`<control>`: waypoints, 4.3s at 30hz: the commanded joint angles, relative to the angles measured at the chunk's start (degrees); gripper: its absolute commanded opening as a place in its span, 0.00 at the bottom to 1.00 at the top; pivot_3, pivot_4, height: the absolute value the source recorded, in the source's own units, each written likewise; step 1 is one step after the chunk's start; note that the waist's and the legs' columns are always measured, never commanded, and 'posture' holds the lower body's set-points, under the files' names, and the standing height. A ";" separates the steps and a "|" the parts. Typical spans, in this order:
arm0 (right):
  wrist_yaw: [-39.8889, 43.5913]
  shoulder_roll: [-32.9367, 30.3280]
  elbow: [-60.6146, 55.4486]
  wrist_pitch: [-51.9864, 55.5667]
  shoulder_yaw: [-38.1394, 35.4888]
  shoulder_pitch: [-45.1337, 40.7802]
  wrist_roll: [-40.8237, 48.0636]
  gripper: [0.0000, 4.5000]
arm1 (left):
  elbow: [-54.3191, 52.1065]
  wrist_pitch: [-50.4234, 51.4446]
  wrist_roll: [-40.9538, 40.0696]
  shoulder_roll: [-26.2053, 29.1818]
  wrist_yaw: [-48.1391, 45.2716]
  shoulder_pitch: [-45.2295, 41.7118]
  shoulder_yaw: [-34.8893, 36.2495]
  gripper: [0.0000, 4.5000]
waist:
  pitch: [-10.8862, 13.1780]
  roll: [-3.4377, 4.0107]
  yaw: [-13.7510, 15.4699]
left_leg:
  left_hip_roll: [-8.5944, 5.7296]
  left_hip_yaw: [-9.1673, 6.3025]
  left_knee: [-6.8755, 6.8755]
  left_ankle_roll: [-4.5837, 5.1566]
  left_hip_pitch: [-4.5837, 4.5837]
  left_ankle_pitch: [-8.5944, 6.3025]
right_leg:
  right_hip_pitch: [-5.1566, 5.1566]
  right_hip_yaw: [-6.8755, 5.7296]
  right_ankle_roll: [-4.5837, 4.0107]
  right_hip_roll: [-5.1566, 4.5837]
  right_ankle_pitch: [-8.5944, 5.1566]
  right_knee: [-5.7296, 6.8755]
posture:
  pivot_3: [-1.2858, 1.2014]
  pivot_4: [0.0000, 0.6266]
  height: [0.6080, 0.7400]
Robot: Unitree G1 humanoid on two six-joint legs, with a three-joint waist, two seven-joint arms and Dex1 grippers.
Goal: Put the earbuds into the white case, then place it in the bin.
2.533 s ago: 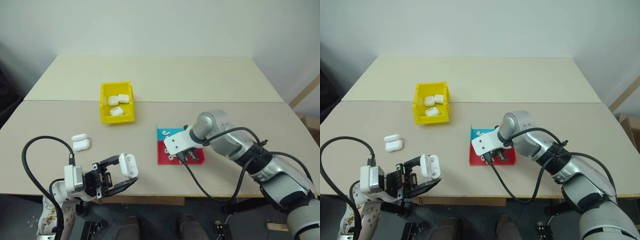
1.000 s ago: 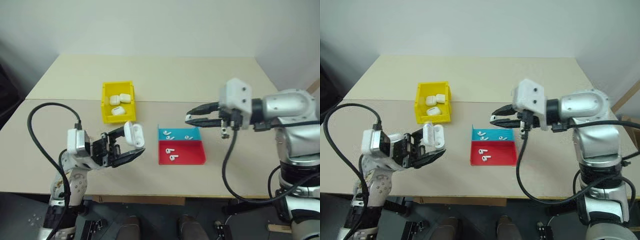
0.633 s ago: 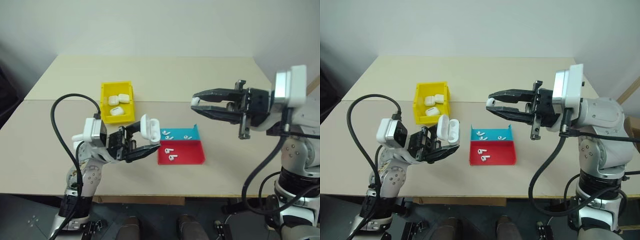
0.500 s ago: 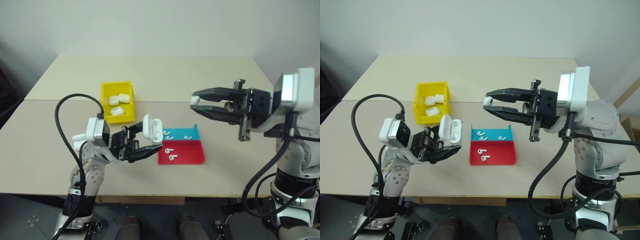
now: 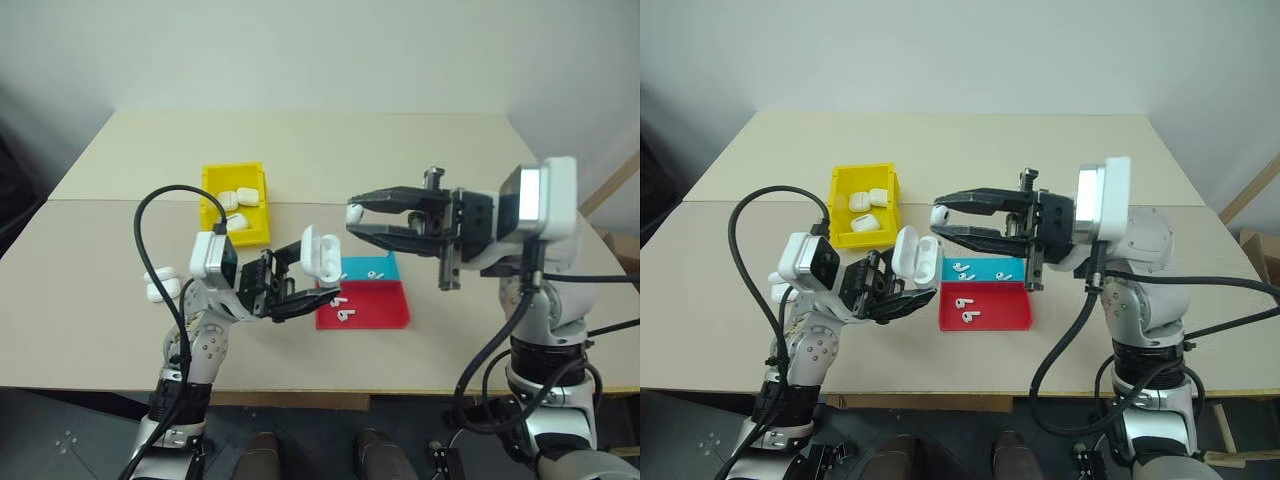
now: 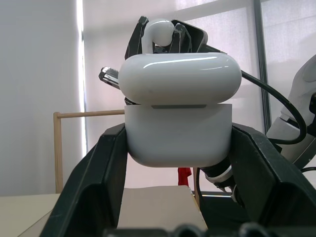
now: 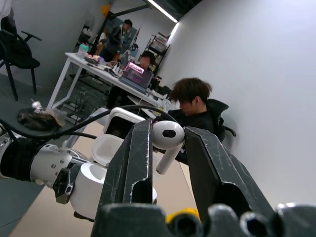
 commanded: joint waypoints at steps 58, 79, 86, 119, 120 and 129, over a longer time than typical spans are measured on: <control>2.38 -24.50 10.00 15.27 12.11 -12.95 -10.21 0.86 | -5.17 0.76 -1.20 11.62 -3.14 9.99 10.05 0.62 | 0.07 0.11 -0.42 | 0.04 0.04 -0.03 0.00 0.02 0.00 | -0.07 0.07 -0.01 0.02 0.00 0.00 | 0.52 0.24 1.00; 10.51 -5.13 59.59 -9.35 39.07 -38.35 -47.07 0.43 | -12.79 -8.02 3.49 14.70 -1.83 27.88 13.42 0.62 | 0.11 0.16 -0.16 | 0.05 0.09 -0.05 0.00 -0.07 0.00 | -0.23 0.03 -0.07 -0.06 0.02 0.03 | 0.52 0.24 1.00; 8.62 -0.32 66.79 -15.25 38.79 -40.18 -50.99 0.43 | -13.82 -8.18 3.76 14.76 -0.25 28.44 13.14 0.62 | 0.12 0.18 -0.34 | 0.05 0.10 -0.06 0.00 -0.04 0.00 | -0.26 0.03 -0.08 -0.04 0.02 0.10 | 0.52 0.24 1.00; 15.26 -2.53 74.98 -31.32 39.19 -39.90 -59.53 0.43 | -13.00 -9.51 5.27 14.58 1.55 27.14 10.70 0.62 | 0.13 0.20 -1.24 | 0.04 0.10 -0.06 -0.01 -0.01 0.00 | -0.26 0.05 -0.09 -0.04 0.01 0.20 | 0.52 0.24 1.00; 14.90 -2.46 75.33 -31.50 39.32 -39.87 -59.85 0.43 | -12.98 -9.63 5.42 14.51 1.65 27.12 10.64 0.62 | 0.13 0.20 -1.29 | 0.05 0.10 -0.06 -0.01 0.00 0.00 | -0.26 0.05 -0.09 -0.04 0.01 0.21 | 0.52 0.24 1.00; 12.99 -1.10 77.89 -33.02 39.14 -39.84 -61.45 0.43 | -13.07 -10.43 5.82 14.36 2.69 27.27 10.38 0.62 | 0.14 0.21 -1.48 | 0.05 0.09 -0.06 -0.01 0.02 0.00 | -0.26 0.06 -0.10 -0.03 0.01 0.24 | 0.52 0.24 1.00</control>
